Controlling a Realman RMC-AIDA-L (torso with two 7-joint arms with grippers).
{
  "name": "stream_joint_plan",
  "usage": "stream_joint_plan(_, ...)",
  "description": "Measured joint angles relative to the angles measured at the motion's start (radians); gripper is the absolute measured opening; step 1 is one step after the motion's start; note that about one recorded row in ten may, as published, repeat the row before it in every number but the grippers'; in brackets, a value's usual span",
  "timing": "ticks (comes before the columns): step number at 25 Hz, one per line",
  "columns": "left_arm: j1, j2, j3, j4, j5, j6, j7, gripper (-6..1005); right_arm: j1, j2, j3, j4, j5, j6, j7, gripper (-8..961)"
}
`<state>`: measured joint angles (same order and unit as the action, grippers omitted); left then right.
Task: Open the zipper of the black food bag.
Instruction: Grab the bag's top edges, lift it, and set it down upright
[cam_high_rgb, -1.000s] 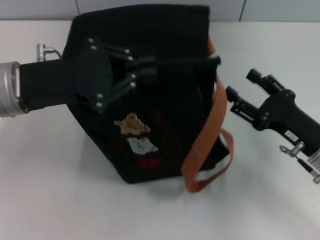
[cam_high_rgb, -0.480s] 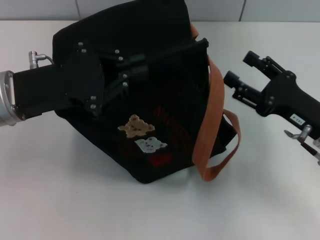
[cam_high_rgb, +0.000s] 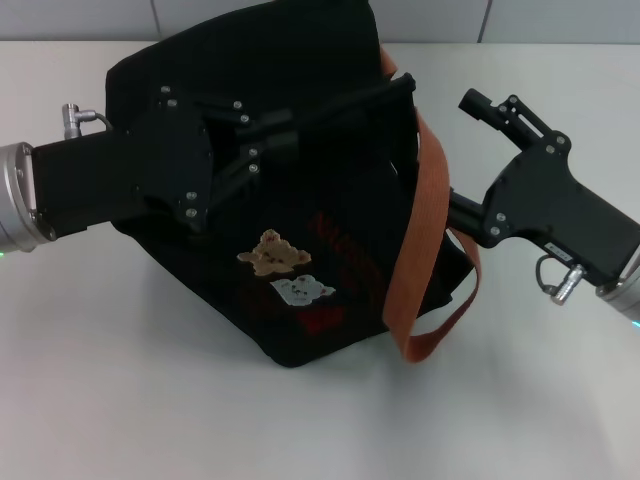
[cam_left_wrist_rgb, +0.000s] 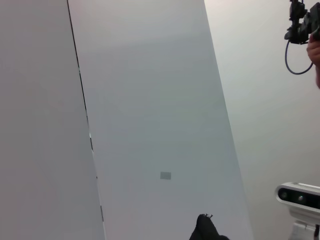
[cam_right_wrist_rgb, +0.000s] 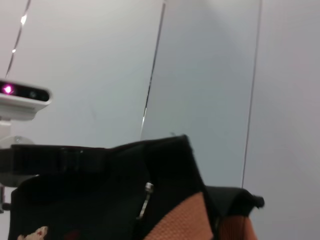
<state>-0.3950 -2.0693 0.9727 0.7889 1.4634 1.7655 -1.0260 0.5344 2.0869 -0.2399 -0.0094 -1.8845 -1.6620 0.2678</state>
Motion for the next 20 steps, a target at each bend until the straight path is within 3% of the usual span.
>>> stream_joint_plan(13,-0.013,-0.001,0.001,-0.04,0.003,-0.01,0.0,93,0.033,0.002,0.055,0.029,0.01,0.0,-0.123,821)
stream_joint_plan(20,-0.004,0.001,-0.015,-0.045,0.001,-0.014,0.0,92,0.01,0.001,0.068,0.029,0.014,-0.001,-0.14,819)
